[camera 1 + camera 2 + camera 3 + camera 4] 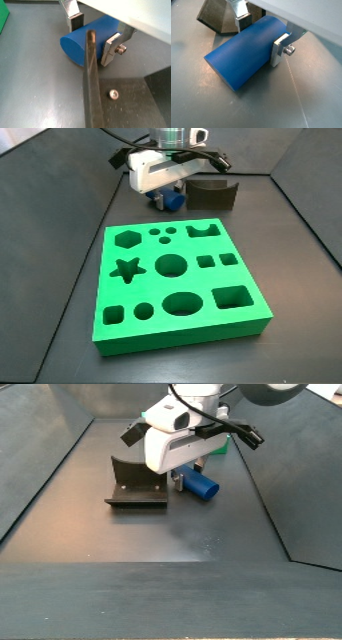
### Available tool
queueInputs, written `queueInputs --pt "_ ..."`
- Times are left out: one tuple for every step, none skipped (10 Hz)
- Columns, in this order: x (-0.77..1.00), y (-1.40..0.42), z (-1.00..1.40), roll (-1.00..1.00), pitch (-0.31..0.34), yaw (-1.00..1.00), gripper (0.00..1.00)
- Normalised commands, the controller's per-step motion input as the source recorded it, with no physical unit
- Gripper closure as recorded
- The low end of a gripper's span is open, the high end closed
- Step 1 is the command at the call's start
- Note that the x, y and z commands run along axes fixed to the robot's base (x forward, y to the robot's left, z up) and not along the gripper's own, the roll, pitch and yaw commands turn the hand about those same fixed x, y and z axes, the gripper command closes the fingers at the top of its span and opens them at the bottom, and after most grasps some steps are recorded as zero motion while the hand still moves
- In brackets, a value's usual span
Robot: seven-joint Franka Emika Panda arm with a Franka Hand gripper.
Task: Pick up the oval object. Move up. Place the oval object on the fixture. Regrasp the oval object. Move to above the board. Insert the oval object.
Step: Move up, then place the oval object on the fixture.
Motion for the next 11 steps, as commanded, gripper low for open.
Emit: queueInputs --pt "0.05 0.03 0.8 0.01 -0.002 -0.03 1.0" --pt "0.03 0.03 0.64 0.01 0.037 -0.03 1.0" --pt "0.01 0.02 0.49 0.02 0.05 -0.03 1.0" --pt "0.0 0.01 0.27 0.02 0.047 -0.03 1.0" --pt "0.0 0.0 1.0 0.0 0.0 0.0 1.0" --pt "0.0 0.0 1.0 0.01 -0.005 0.0 1.0" --pt "-0.01 0.0 1.0 0.01 0.003 0.0 1.0" --pt "-0.02 0.0 1.0 0.02 0.009 -0.01 1.0" --pt "-0.02 0.01 1.0 0.02 0.012 -0.01 1.0" --pt "-0.03 0.01 1.0 0.03 0.024 -0.01 1.0" --pt "-0.03 0.01 1.0 0.04 0.028 -0.01 1.0"
